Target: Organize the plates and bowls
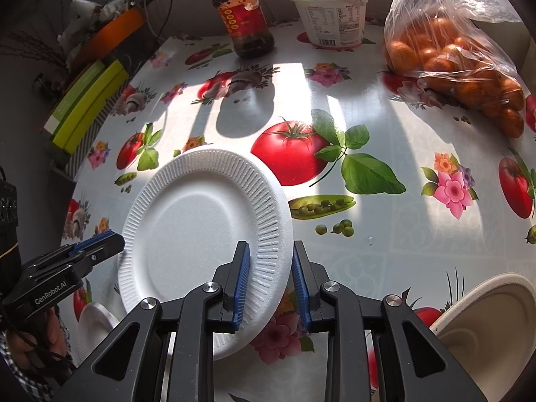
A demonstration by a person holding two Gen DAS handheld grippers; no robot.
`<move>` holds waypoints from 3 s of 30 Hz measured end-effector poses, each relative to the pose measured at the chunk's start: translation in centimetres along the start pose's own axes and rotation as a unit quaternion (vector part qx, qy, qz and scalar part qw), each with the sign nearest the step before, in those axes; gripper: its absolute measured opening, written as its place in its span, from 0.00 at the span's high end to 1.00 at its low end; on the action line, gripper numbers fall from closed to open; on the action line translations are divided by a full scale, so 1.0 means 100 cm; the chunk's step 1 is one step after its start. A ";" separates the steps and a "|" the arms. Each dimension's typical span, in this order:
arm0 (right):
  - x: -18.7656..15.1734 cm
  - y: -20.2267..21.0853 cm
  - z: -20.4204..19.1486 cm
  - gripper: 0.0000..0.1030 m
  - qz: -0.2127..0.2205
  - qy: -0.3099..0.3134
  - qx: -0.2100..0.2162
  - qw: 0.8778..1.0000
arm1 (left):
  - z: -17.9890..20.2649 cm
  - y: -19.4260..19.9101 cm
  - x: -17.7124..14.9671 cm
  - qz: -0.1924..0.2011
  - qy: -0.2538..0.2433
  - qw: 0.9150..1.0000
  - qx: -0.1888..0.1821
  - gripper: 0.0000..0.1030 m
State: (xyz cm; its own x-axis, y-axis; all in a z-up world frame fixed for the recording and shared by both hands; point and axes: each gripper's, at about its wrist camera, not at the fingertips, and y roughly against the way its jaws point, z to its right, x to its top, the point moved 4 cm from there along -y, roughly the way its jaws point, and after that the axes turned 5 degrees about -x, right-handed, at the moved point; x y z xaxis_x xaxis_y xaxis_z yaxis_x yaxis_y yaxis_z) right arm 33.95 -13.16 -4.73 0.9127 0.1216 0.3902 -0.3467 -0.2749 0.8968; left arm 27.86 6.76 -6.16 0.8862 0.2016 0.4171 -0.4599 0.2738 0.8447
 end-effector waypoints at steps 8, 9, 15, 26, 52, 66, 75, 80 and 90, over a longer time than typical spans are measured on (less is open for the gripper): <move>0.000 -0.001 0.000 0.76 0.000 -0.001 0.000 1.000 | -0.006 -0.005 -0.001 -0.020 0.036 0.999 -0.037 0.78; 0.000 -0.001 0.000 0.76 0.000 0.000 0.000 1.000 | -0.006 -0.006 -0.001 -0.022 0.037 0.998 -0.038 0.78; 0.000 -0.001 0.000 0.76 -0.001 0.000 -0.001 1.000 | -0.007 -0.003 -0.001 -0.015 0.030 0.999 -0.029 0.78; 0.000 -0.001 0.000 0.76 -0.001 0.001 -0.001 1.000 | -0.006 -0.004 -0.002 -0.016 0.044 0.998 -0.043 0.84; -0.008 0.020 -0.011 0.76 0.012 0.001 0.003 1.000 | -0.004 0.026 -0.006 0.009 0.038 0.998 -0.038 0.85; -0.029 0.045 -0.033 0.76 0.026 0.018 0.015 0.999 | -0.012 0.058 -0.026 0.031 0.037 0.998 -0.040 0.85; -0.048 0.055 -0.051 0.76 0.030 0.030 0.026 0.999 | -0.023 0.079 -0.047 0.043 0.046 0.997 -0.041 0.85; -0.061 0.060 -0.059 0.76 0.030 0.032 0.033 0.998 | -0.029 0.090 -0.060 0.051 0.051 0.996 -0.045 0.85; -0.086 0.072 -0.077 0.76 0.036 0.046 0.039 0.998 | -0.041 0.105 -0.087 0.056 0.061 0.995 -0.048 0.85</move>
State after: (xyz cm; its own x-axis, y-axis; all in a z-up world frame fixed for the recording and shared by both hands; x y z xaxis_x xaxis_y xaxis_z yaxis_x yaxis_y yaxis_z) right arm 21.97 -8.82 0.02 0.8612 0.1845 0.4737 -0.3893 -0.3597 0.8480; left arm 15.09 11.73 -2.29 0.8179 0.3478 0.4583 -0.5644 0.3307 0.7563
